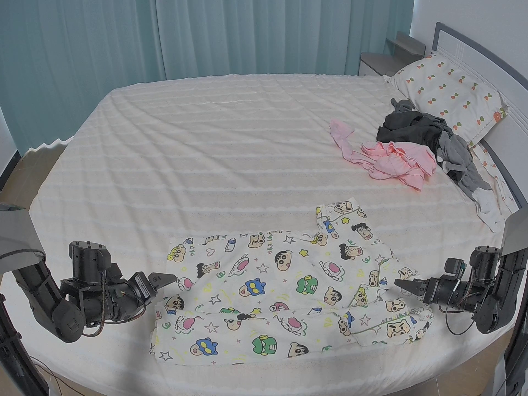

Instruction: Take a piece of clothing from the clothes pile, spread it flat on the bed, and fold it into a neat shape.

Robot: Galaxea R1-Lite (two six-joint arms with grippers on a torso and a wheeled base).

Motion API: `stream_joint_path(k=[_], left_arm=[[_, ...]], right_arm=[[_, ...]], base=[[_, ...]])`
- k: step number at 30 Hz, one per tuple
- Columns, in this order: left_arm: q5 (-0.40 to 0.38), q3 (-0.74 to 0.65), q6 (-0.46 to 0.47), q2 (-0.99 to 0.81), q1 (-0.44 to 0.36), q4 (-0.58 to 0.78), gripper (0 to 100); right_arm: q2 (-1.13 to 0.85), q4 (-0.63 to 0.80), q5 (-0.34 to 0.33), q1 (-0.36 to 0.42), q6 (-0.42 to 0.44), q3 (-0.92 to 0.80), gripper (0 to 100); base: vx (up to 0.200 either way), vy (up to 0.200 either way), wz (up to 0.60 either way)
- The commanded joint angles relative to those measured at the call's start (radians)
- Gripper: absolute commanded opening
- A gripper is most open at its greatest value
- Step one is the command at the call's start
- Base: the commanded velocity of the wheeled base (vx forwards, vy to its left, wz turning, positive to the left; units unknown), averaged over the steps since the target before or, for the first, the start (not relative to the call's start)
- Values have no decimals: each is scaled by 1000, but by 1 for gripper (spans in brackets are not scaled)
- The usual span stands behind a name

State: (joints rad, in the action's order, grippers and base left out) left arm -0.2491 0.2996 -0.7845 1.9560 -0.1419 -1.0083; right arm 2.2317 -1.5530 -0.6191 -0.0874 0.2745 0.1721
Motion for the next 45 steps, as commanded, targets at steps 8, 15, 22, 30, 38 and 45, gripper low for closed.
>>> stream_joint_path(k=[8,15,22,30,38,45], left_arm=[[1,148,231,49,4,37,100],[2,389,363,155,8,277,100],[24,578,444,261,31,402,100],[93,688,453,327,36,432,100],[83,688,376,328,16,424,100],[56,713,326,336,-5,422,100]], right_arm=[[-6,-15,-1,5,0,-2,100],[-6,-15,-1,3,-1,-2,100],[-6,-15,-1,3,-4,-2,100],[-6,-15,-1,6,-4,-2,100],[-1,-15,-2,8,-3,-2,100],[3,-15,-2,9,-1,-2,100]], base=[[0,0,0],[0,0,0],[0,0,0],[0,0,0],[0,0,0],[0,0,0]])
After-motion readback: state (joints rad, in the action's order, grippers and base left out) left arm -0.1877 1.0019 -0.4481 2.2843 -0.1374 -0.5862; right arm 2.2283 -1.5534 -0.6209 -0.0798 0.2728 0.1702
